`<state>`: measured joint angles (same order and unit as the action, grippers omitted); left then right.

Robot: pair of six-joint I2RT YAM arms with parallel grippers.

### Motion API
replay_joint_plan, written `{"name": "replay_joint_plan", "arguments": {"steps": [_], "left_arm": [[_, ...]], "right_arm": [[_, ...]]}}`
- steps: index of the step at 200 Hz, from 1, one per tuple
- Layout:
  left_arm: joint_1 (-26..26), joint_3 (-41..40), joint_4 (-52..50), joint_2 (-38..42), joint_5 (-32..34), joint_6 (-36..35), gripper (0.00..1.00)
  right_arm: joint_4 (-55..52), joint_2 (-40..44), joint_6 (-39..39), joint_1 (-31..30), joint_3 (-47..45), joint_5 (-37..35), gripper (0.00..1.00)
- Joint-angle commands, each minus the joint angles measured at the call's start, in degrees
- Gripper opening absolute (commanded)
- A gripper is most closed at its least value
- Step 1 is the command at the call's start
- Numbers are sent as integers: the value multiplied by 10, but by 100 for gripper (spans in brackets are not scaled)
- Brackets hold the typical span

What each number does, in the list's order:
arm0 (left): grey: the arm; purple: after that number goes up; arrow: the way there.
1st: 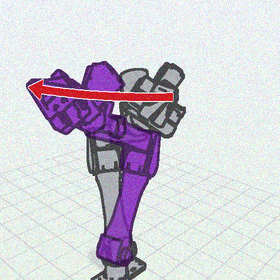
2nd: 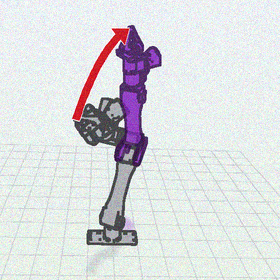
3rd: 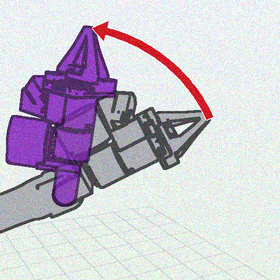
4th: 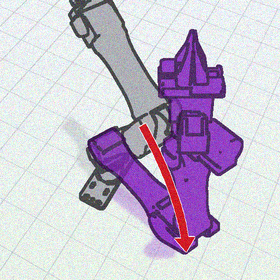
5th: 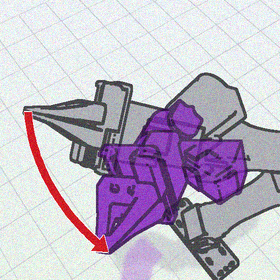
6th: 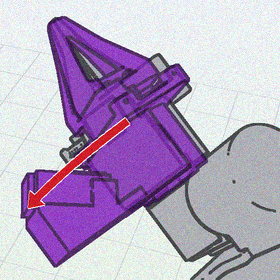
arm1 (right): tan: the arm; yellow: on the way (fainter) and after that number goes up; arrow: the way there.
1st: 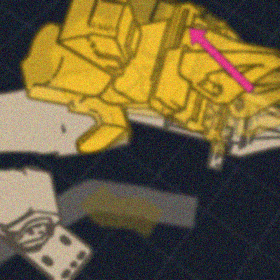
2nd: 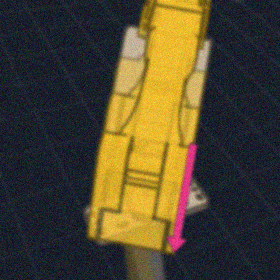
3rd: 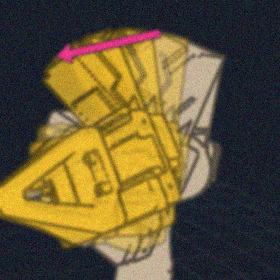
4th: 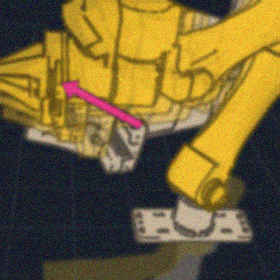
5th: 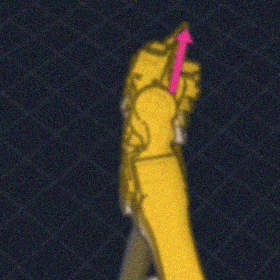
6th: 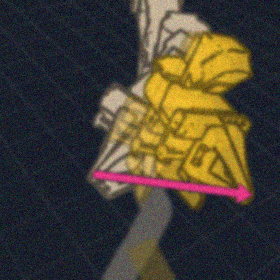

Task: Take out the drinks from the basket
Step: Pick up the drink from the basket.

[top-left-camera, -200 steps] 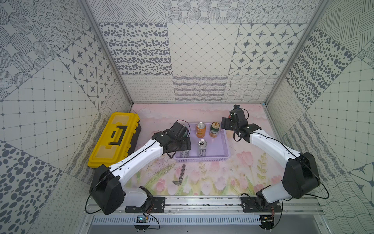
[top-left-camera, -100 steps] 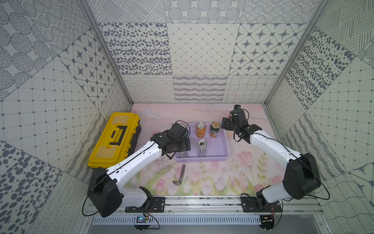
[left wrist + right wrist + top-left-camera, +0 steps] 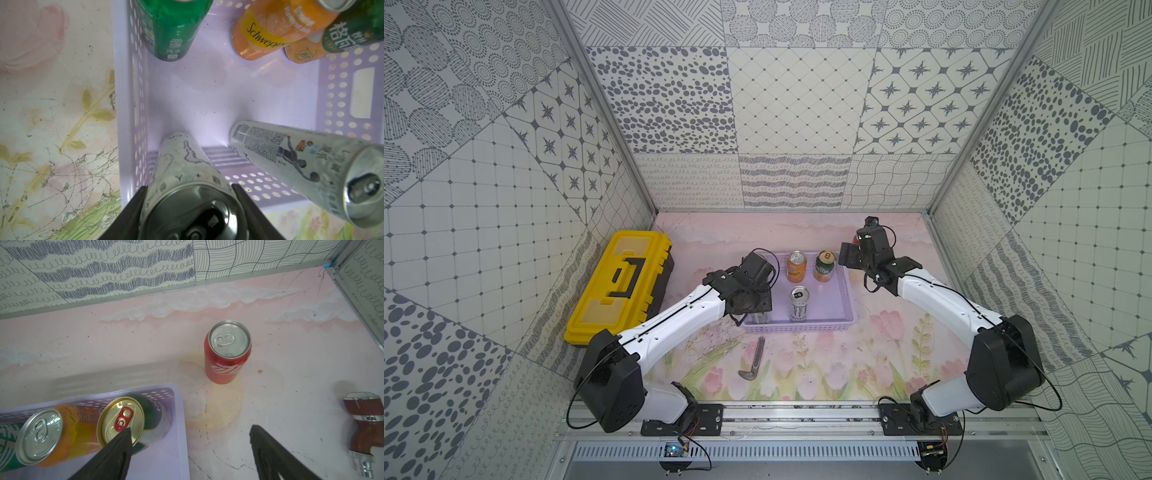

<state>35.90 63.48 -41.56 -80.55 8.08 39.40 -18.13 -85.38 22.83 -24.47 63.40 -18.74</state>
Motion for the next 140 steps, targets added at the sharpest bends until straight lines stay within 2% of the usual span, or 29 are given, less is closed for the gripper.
{"name": "replay_joint_plan", "arguments": {"steps": [1,43,83,140], "left_arm": [[2,21,-30,11,0,-3,50],[2,100,-83,30,22,-27,47],[-3,224,-133,17,67,-64,47],[-77,362,-107,-29,67,-74,47]], "right_arm": [[21,16,-5,-1,-4,-9,92],[21,17,-3,-2,-3,-8,92],[21,20,-4,-1,-4,-10,92],[22,17,-3,1,-1,-9,92]]}}
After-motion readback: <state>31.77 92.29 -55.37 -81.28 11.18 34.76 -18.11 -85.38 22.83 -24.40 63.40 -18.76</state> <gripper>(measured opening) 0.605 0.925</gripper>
